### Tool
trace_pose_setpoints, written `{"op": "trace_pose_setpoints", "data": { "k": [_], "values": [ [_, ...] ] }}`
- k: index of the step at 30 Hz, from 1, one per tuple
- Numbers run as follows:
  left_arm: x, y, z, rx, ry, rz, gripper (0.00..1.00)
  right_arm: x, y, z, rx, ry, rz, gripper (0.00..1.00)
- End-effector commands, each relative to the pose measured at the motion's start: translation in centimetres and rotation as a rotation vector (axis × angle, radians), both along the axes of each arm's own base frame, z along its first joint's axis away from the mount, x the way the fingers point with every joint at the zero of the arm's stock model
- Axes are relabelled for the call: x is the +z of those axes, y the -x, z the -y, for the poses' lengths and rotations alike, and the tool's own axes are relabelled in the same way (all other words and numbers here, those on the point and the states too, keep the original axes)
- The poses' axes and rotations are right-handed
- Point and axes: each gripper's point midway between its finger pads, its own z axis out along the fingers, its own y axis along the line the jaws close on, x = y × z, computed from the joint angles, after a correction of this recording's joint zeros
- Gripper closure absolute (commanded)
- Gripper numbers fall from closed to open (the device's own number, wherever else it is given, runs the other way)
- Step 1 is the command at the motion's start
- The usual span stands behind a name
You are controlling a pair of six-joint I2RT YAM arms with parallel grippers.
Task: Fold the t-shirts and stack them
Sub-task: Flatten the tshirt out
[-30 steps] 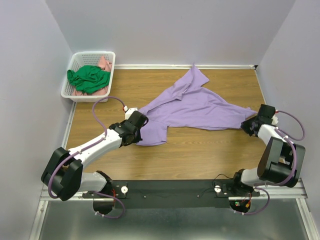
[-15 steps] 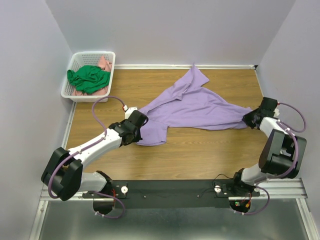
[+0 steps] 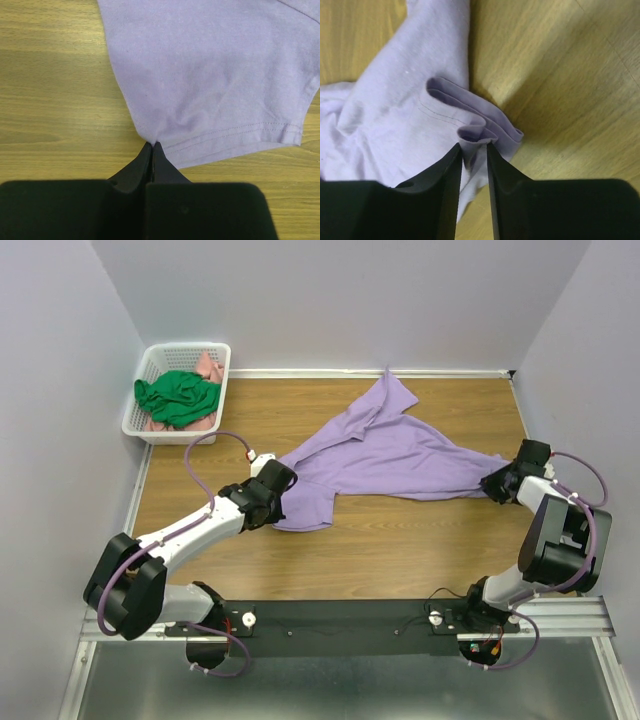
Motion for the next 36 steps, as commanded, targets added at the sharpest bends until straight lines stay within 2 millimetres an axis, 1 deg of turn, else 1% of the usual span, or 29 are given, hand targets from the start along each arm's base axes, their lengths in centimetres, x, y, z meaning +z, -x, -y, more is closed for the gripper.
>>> {"op": "trace_pose_setpoints", "data": {
  "k": [1, 2, 4, 10, 13, 14, 15, 18, 19, 21, 23, 24, 26, 27, 28, 29, 30, 31, 32, 33, 34, 35, 36],
  "values": [
    [1.1, -1.3, 0.3, 0.013, 0.005, 0.042, 1.00, -0.6, 0.9, 0.4, -0.025, 0.011, -0.026, 0.64],
    [1.1, -1.3, 0.3, 0.013, 0.005, 0.042, 1.00, -0.7, 0.9, 0.4, -0.026, 0.010, -0.032, 0.60],
    [1.0, -1.3, 0.3, 0.010, 0.005, 0.042, 1.00, -0.8, 0.9, 0.5, -0.028, 0.013, -0.036, 0.58],
    [1.1, -1.3, 0.3, 0.013, 0.002, 0.042, 1.00, -1.3, 0.6, 0.7, -0.032, 0.007, -0.049, 0.59],
    [1.1, -1.3, 0.3, 0.015, 0.001, 0.045, 1.00, -0.9, 0.2, 0.7, -0.032, 0.010, -0.038, 0.69],
    [1.2, -1.3, 0.2, 0.017, 0.001, 0.044, 1.00, -0.4, 0.0, 0.9, -0.032, 0.014, -0.025, 0.76],
    [1.2, -1.3, 0.3, 0.016, 0.002, 0.045, 1.00, -0.1, 0.0, 0.8, -0.029, 0.015, -0.019, 0.80],
    [1.9, -1.7, 0.4, 0.023, 0.009, 0.060, 1.00, 1.6, -0.5, 0.9, -0.020, 0.026, 0.018, 0.92],
    [2.1, -1.8, 0.4, 0.025, 0.010, 0.067, 1.00, 2.1, -0.6, 0.8, -0.016, 0.025, 0.025, 0.95],
    [3.3, -2.3, 0.4, 0.035, 0.017, 0.094, 1.00, 3.8, -0.9, 0.9, -0.011, 0.034, 0.045, 0.99],
    [4.4, -2.9, 0.1, 0.045, 0.008, 0.119, 1.00, 5.3, -1.2, 1.1, -0.010, 0.049, 0.067, 0.99],
    [5.8, -3.9, -0.2, 0.065, 0.017, 0.153, 1.00, 7.0, -1.6, 1.3, -0.003, 0.066, 0.092, 0.99],
    [7.6, -5.0, -0.8, 0.074, 0.024, 0.191, 1.00, 9.0, -2.1, 1.6, 0.002, 0.090, 0.124, 0.99],
    [9.7, -6.5, -1.4, 0.109, 0.050, 0.236, 1.00, 10.1, -2.3, 1.8, 0.007, 0.103, 0.138, 0.99],
    [10.8, -7.3, -1.8, 0.121, 0.069, 0.259, 1.00, 12.6, -3.1, 2.2, 0.009, 0.132, 0.191, 0.99],
    [12.1, -8.3, -2.2, 0.133, 0.081, 0.291, 1.00, 14.2, -3.6, 2.4, 0.010, 0.148, 0.221, 0.99],
    [14.6, -9.9, -3.2, 0.165, 0.094, 0.349, 1.00, 15.5, -3.8, 2.6, 0.011, 0.162, 0.237, 1.00],
    [16.1, -10.7, -3.6, 0.177, 0.098, 0.382, 1.00, 17.1, -4.1, 2.7, 0.014, 0.179, 0.266, 0.99],
    [19.5, -12.0, -3.9, 0.191, 0.119, 0.458, 1.00, 20.3, -5.0, 3.1, 0.015, 0.209, 0.332, 0.99],
    [21.0, -13.1, -5.0, 0.215, 0.100, 0.490, 1.00, 21.8, -5.2, 3.2, 0.019, 0.229, 0.356, 0.99],
    [22.7, -13.7, -5.4, 0.226, 0.100, 0.524, 1.00, 23.8, -5.4, 3.5, 0.016, 0.252, 0.393, 0.99],
    [26.8, -14.5, -5.8, 0.239, 0.120, 0.603, 1.00, 27.1, -5.8, 3.7, 0.014, 0.283, 0.456, 1.00],
    [28.4, -15.1, -6.1, 0.242, 0.109, 0.633, 1.00, 29.0, -6.0, 3.8, 0.019, 0.308, 0.492, 1.00]
  ]
}}
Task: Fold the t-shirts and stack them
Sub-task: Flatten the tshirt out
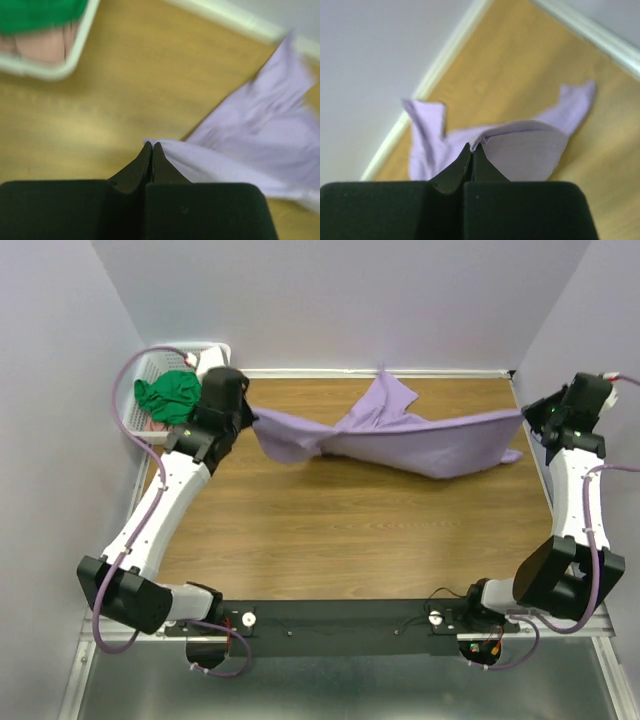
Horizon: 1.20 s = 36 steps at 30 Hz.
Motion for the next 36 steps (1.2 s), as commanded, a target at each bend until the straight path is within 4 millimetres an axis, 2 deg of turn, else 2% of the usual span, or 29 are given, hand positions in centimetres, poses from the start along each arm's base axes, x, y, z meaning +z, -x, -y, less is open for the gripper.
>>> {"op": "trace_pose_setpoints", "data": {
  "k": [1, 2, 3, 4, 5, 6, 7, 8, 9, 10, 11, 12, 14, 15, 17, 18, 19, 20, 21, 22, 23, 26, 29, 30, 32, 33, 34, 35, 36],
  "values": [
    [10.6, -2.8, -2.8, 0.083, -0.039, 0.235, 1.00, 9.6, 0.1, 1.1, -0.017, 0.134, 0.168, 0.99],
    [14.9, -2.7, -3.1, 0.095, -0.016, 0.326, 1.00, 11.3, 0.2, 1.1, -0.014, 0.153, 0.200, 1.00],
    [17.0, -2.5, -3.6, 0.109, -0.008, 0.372, 1.00, 15.0, 0.4, 1.1, -0.012, 0.195, 0.271, 0.99],
    [19.2, -2.3, -4.3, 0.129, -0.007, 0.426, 1.00, 16.7, 0.7, 0.9, -0.008, 0.215, 0.305, 1.00],
    [23.3, -1.0, -5.0, 0.144, 0.023, 0.523, 1.00, 20.7, 1.5, 0.7, -0.005, 0.269, 0.379, 0.99],
    [25.3, -0.1, -5.5, 0.158, 0.037, 0.573, 1.00, 20.8, 1.6, 0.7, 0.001, 0.282, 0.377, 0.99],
    [27.5, 0.7, -6.0, 0.174, 0.044, 0.635, 1.00, 24.0, 2.5, 0.3, 0.006, 0.320, 0.440, 1.00],
    [29.2, 1.7, -6.4, 0.182, 0.057, 0.681, 1.00, 25.3, 3.1, 0.1, 0.004, 0.340, 0.464, 0.99],
    [31.9, 3.8, -7.3, 0.198, 0.077, 0.754, 1.00, 27.5, 4.3, -0.3, 0.003, 0.376, 0.504, 0.99],
    [33.0, 4.8, -7.7, 0.207, 0.084, 0.789, 1.00, 28.4, 5.1, -0.5, 0.000, 0.392, 0.521, 0.99],
    [35.1, 7.1, -8.6, 0.216, 0.094, 0.859, 1.00, 29.0, 5.7, -0.8, -0.003, 0.405, 0.534, 0.99],
    [36.0, 8.3, -9.1, 0.226, 0.099, 0.892, 1.00, 29.9, 6.7, -1.7, 0.014, 0.431, 0.555, 0.99],
    [37.8, 10.7, -10.1, 0.247, 0.103, 0.962, 1.00, 30.9, 7.9, -1.7, -0.026, 0.475, 0.560, 0.99],
    [38.6, 13.1, -11.0, 0.254, 0.099, 1.006, 1.00, 31.1, 8.3, -2.8, 0.000, 0.510, 0.557, 0.99],
    [39.9, 15.8, -12.1, 0.271, 0.104, 1.082, 1.00, 32.5, 10.5, -3.3, -0.034, 0.559, 0.580, 0.99],
    [40.3, 18.0, -12.9, 0.279, 0.090, 1.120, 1.00, 32.8, 11.0, -4.3, -0.011, 0.590, 0.586, 0.99],
    [40.7, 19.1, -13.2, 0.278, 0.087, 1.141, 1.00, 33.1, 11.8, -4.6, -0.015, 0.607, 0.589, 0.99],
    [41.0, 20.0, -13.5, 0.280, 0.081, 1.157, 1.00, 33.6, 13.5, -4.5, -0.050, 0.623, 0.603, 1.00],
    [41.3, 21.4, -13.9, 0.283, 0.073, 1.178, 1.00, 33.9, 14.2, -4.7, -0.058, 0.636, 0.608, 1.00],
    [41.4, 21.9, -14.2, 0.286, 0.051, 1.183, 1.00, 34.1, 14.8, -5.2, -0.042, 0.661, 0.612, 0.99],
    [41.3, 22.2, -14.3, 0.285, 0.040, 1.183, 1.00, 34.5, 15.8, -5.3, -0.050, 0.673, 0.624, 0.99],
    [41.1, 21.6, -13.8, 0.258, 0.002, 1.173, 1.00, 34.2, 16.1, -6.3, -0.006, 0.694, 0.627, 0.99],
    [39.4, 17.8, -12.0, 0.199, -0.048, 1.095, 1.00, 32.3, 14.6, -7.0, 0.049, 0.691, 0.588, 0.99],
    [37.9, 15.0, -10.9, 0.169, -0.077, 1.035, 1.00, 31.7, 14.0, -7.1, 0.060, 0.682, 0.573, 1.00],
    [35.6, 11.6, -9.3, 0.116, -0.110, 0.956, 1.00, 28.9, 12.3, -7.2, 0.089, 0.671, 0.509, 0.99],
    [32.5, 8.0, -8.2, 0.090, -0.138, 0.865, 1.00, 27.4, 11.1, -7.3, 0.102, 0.665, 0.470, 0.99],
    [30.6, 6.3, -7.5, 0.071, -0.149, 0.817, 1.00, 26.0, 10.2, -7.2, 0.112, 0.661, 0.435, 0.99],
    [29.2, 4.7, -6.9, 0.059, -0.159, 0.789, 1.00, 23.3, 8.9, -7.2, 0.132, 0.654, 0.370, 1.00],
    [25.0, 1.6, -5.8, 0.035, -0.183, 0.693, 1.00, 21.6, 8.0, -7.1, 0.139, 0.648, 0.327, 0.99]
  ]
}}
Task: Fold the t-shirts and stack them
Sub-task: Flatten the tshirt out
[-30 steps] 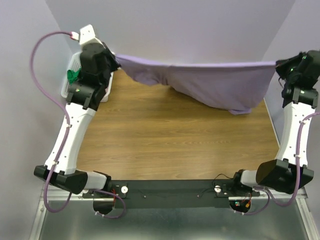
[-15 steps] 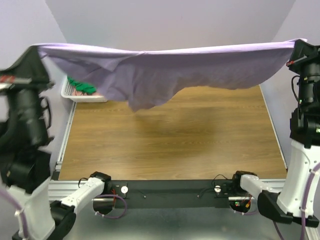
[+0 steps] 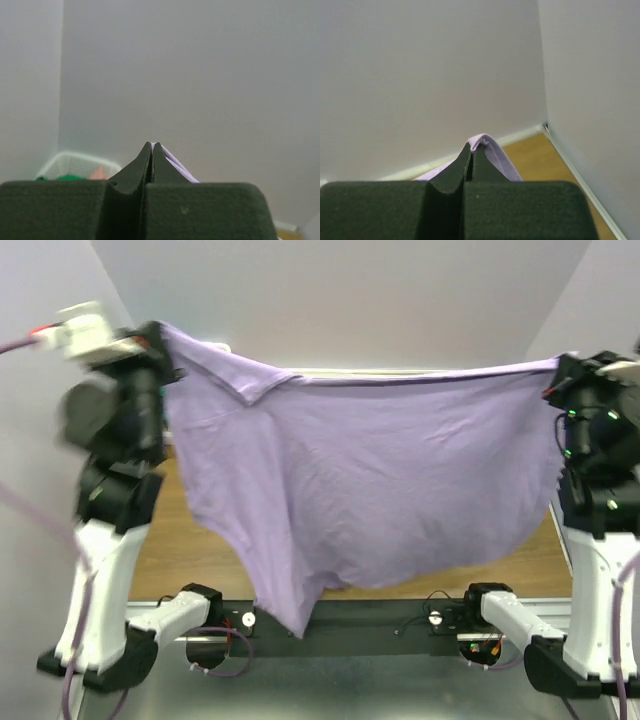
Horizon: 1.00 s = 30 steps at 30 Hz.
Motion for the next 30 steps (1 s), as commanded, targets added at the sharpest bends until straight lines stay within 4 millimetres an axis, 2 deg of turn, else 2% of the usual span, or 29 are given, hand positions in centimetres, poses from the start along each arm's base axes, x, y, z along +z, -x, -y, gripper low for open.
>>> {"op": "trace_pose_setpoints", "data": {
  "k": [1, 2, 3, 5, 6, 8, 9, 10, 11, 12, 14, 15, 16, 17, 18, 19, 21, 23, 24, 26, 27, 29, 30],
  "values": [
    [-11.0, -10.1, 3.3, -0.016, -0.120, -0.275, 1.00, -9.6, -5.4, 1.4, -0.076, 0.010, -0.274, 0.99],
    [-14.4, -11.8, 3.9, -0.022, -0.141, -0.343, 1.00, -12.8, -6.3, 2.1, -0.117, 0.005, -0.351, 1.00],
    [-17.5, -14.0, 4.7, -0.028, -0.161, -0.410, 1.00, -14.5, -7.0, 2.5, -0.143, -0.001, -0.391, 0.99],
    [-21.0, -16.4, 5.7, -0.042, -0.181, -0.463, 1.00, -20.7, -9.0, 3.5, -0.210, 0.008, -0.537, 0.99],
    [-25.2, -18.5, 6.3, -0.047, -0.207, -0.549, 1.00, -22.2, -9.9, 3.7, -0.223, 0.008, -0.547, 0.99],
    [-28.6, -20.6, 7.2, -0.065, -0.221, -0.612, 1.00, -25.7, -11.5, 4.0, -0.236, 0.011, -0.598, 0.99],
    [-31.9, -22.6, 8.0, -0.076, -0.232, -0.673, 1.00, -28.4, -13.3, 4.1, -0.238, 0.012, -0.625, 0.99],
    [-33.5, -23.6, 8.5, -0.090, -0.229, -0.706, 1.00, -30.7, -13.7, 4.2, -0.244, 0.014, -0.661, 0.99],
    [-35.1, -24.6, 8.9, -0.095, -0.232, -0.740, 1.00, -32.0, -14.4, 4.3, -0.247, 0.014, -0.676, 0.99],
    [-37.6, -26.5, 9.6, -0.102, -0.237, -0.788, 1.00, -34.7, -15.8, 4.7, -0.253, 0.015, -0.711, 0.99],
    [-40.0, -27.9, 10.4, -0.115, -0.239, -0.844, 1.00, -36.6, -17.3, 5.1, -0.256, 0.017, -0.733, 0.99],
    [-39.8, -28.9, 10.8, -0.120, -0.231, -0.832, 1.00, -37.6, -17.9, 5.2, -0.252, 0.019, -0.747, 0.99],
    [-41.9, -29.7, 11.0, -0.121, -0.238, -0.865, 1.00, -39.0, -19.2, 5.7, -0.255, 0.025, -0.765, 0.99],
    [-42.5, -30.8, 11.3, -0.125, -0.239, -0.866, 1.00, -39.7, -19.8, 5.8, -0.247, 0.028, -0.775, 0.99],
    [-42.8, -31.3, 11.4, -0.126, -0.240, -0.866, 1.00, -40.3, -20.2, 6.3, -0.253, 0.030, -0.787, 0.99],
    [-42.8, -31.8, 11.3, -0.124, -0.242, -0.865, 1.00, -41.8, -21.1, 6.5, -0.249, 0.039, -0.803, 0.99],
    [-42.9, -33.2, 11.5, -0.123, -0.239, -0.858, 1.00, -41.8, -22.6, 6.9, -0.236, 0.043, -0.789, 0.99],
    [-42.9, -33.9, 11.6, -0.128, -0.237, -0.854, 1.00, -43.3, -23.4, 7.0, -0.224, 0.048, -0.812, 0.99],
    [-42.3, -34.5, 11.6, -0.126, -0.232, -0.839, 1.00, -42.9, -24.1, 7.1, -0.216, 0.046, -0.796, 0.99],
    [-43.2, -34.9, 11.6, -0.143, -0.211, -0.867, 1.00, -43.1, -25.0, 7.5, -0.218, 0.039, -0.792, 1.00],
    [-41.5, -35.4, 11.8, -0.152, -0.189, -0.843, 1.00, -42.7, -25.3, 7.6, -0.215, 0.035, -0.781, 0.99],
    [-39.9, -35.8, 12.0, -0.171, -0.154, -0.803, 1.00, -42.0, -25.7, 8.0, -0.216, 0.026, -0.761, 0.99],
    [-38.3, -35.9, 12.1, -0.174, -0.149, -0.762, 1.00, -41.2, -26.1, 8.2, -0.218, 0.022, -0.742, 0.99]
  ]
}}
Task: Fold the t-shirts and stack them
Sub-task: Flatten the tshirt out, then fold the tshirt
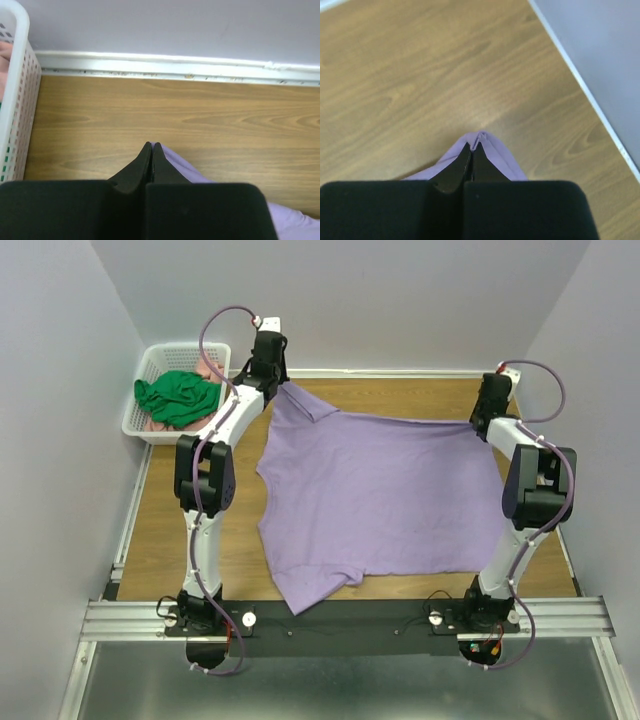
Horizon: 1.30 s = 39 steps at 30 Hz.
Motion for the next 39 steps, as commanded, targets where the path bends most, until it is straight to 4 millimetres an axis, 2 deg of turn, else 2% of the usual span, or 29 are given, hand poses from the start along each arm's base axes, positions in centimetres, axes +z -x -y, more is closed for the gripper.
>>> {"op": "trace_pose_setpoints", "data": {
  "k": [1, 4, 8, 15, 22, 26, 32, 36, 39],
  "values": [
    [5.1, -1.2, 0.1, -0.009, 0.084, 0.114, 1.00, 3.5, -2.6, 1.2, -0.003, 0.009, 0.116, 0.99],
    [7.6, -1.8, 0.1, -0.007, 0.093, 0.166, 1.00, 4.4, -3.1, 1.7, -0.011, 0.018, 0.133, 0.99],
    [8.1, -1.2, 0.5, -0.014, 0.138, 0.169, 1.00, 4.9, -3.2, 1.8, -0.005, 0.009, 0.146, 0.99],
    [4.0, -0.6, 0.5, -0.007, 0.181, 0.054, 1.00, 4.2, -3.2, 1.5, -0.002, -0.022, 0.145, 0.99],
    [3.1, 0.3, 0.8, -0.002, 0.269, 0.001, 1.00, 4.3, -3.6, 1.8, -0.008, -0.050, 0.161, 0.99],
    [2.5, 2.0, 1.5, 0.011, 0.373, -0.084, 1.00, 4.3, -3.6, 1.9, -0.005, -0.052, 0.162, 0.99],
    [3.2, 5.7, 1.4, 0.045, 0.476, -0.107, 1.00, 5.5, -3.0, 1.9, -0.003, -0.048, 0.178, 0.99],
    [2.4, 7.9, 1.5, 0.073, 0.528, -0.168, 1.00, 5.7, -2.3, 2.3, -0.021, -0.062, 0.183, 0.99],
    [4.3, 9.1, 1.3, 0.079, 0.571, -0.131, 1.00, 6.1, -2.1, 2.3, -0.019, -0.083, 0.192, 0.99]
  ]
}}
